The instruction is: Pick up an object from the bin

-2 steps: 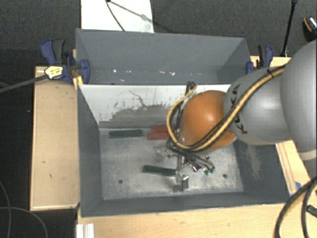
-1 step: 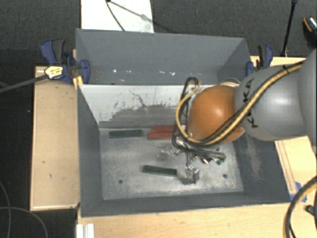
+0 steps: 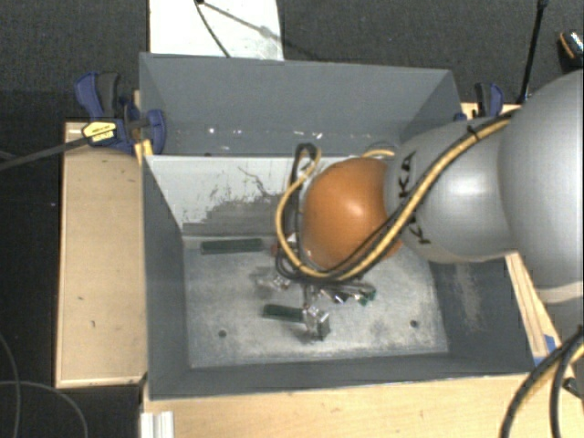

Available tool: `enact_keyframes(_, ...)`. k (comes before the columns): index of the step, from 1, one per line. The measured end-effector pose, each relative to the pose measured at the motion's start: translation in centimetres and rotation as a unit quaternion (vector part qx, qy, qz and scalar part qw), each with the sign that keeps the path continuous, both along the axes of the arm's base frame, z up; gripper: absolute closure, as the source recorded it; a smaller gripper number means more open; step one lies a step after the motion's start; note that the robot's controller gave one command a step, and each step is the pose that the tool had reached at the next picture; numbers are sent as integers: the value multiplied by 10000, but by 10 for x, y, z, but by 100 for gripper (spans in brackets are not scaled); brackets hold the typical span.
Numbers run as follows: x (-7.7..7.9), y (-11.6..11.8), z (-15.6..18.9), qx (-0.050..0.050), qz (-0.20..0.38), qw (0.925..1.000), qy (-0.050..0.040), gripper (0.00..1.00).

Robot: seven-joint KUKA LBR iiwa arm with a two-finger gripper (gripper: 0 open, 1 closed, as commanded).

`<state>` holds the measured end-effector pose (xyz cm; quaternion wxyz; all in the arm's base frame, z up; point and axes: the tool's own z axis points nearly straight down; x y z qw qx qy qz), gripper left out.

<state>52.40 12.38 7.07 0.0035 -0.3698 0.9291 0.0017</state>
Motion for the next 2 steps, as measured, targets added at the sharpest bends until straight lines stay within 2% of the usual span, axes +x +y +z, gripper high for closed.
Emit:
enact_keyframes(1,0,-4,0,-12,-49,10000,6,100)
enact_keyframes(2,-6,28,136,-8,-49,10000,-22,100)
